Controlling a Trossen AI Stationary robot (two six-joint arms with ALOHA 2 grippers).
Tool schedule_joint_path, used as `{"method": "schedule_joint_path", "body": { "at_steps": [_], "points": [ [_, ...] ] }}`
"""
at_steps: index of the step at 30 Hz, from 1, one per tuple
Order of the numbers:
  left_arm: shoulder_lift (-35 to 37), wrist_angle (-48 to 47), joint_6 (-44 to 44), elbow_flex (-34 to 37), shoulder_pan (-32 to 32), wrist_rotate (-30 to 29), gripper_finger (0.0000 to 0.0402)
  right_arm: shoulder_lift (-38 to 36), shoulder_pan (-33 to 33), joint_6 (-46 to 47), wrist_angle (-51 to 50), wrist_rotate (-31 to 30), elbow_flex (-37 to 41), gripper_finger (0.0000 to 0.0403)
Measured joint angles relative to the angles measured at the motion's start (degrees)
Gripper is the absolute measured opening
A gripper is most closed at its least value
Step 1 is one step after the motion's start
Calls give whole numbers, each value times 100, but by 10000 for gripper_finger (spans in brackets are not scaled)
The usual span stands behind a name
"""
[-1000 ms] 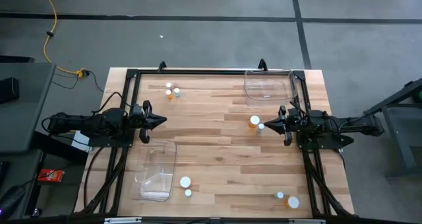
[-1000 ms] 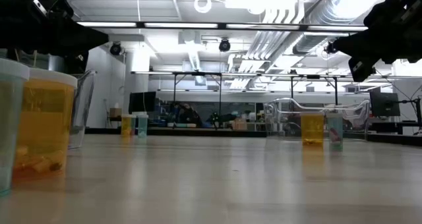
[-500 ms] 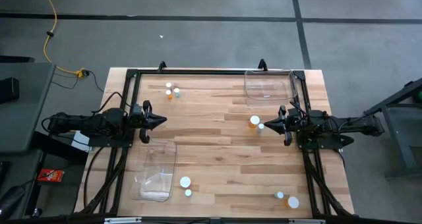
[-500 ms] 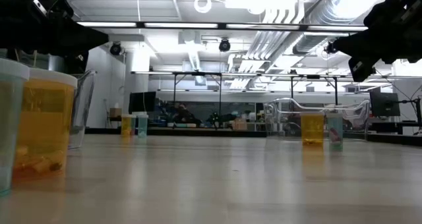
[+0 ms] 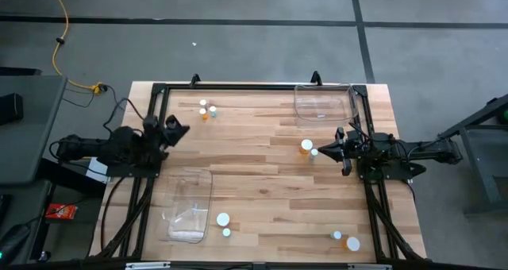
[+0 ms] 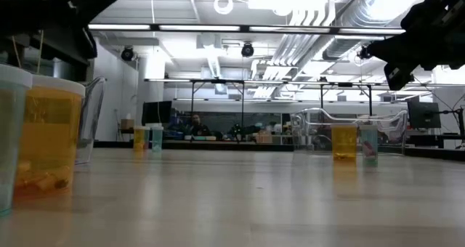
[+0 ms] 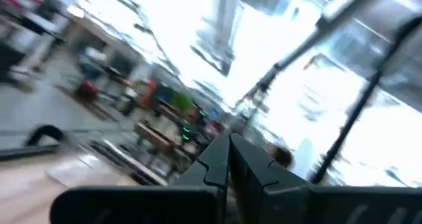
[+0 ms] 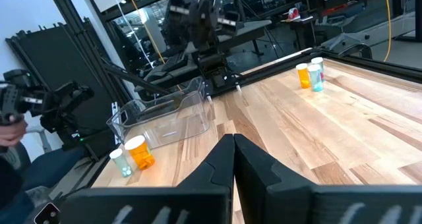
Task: Pick and place medicine bottles into bin by pill shape (circle, oval)
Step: Put the small orange tablet bottle into the bottom transparent bin
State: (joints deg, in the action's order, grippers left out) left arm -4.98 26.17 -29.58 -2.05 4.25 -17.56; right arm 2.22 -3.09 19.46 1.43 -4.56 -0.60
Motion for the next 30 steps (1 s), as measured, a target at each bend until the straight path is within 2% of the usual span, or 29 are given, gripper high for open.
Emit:
{"method": "schedule_joint_path", "body": {
  "at_steps": [3, 8, 12, 16, 18, 21, 26, 30],
  "points": [
    [-552, -376, 230, -541, 0, -337, 30, 2, 0, 1, -2, 2, 0, 0],
    [-2082, -1471, 931, -1778, 0, -1064, 101, 2, 0, 2, -2, 2, 2, 0],
    [-3177, -3266, 783, -3168, 193, -1985, 163, 1, 0, 1, -1, 1, 1, 0],
    [-4085, -5459, 231, -4578, 733, -2208, 209, 2, 0, 0, -2, 0, 2, 0],
    [-4516, -6337, 48, -5040, 1147, -2164, 225, 1, 0, 1, -1, 2, 1, 0],
    [-5123, -7082, -274, -5338, 1938, -1855, 246, 2, 0, 1, -2, 1, 2, 0],
    [-5986, -7228, -666, -5354, 3342, -425, 267, 2, 0, 2, -2, 0, 2, 0],
    [-6693, -7226, -773, -5354, 3859, 36, 268, 0, 0, 1, -1, 1, 0, 0]
  ]
}}
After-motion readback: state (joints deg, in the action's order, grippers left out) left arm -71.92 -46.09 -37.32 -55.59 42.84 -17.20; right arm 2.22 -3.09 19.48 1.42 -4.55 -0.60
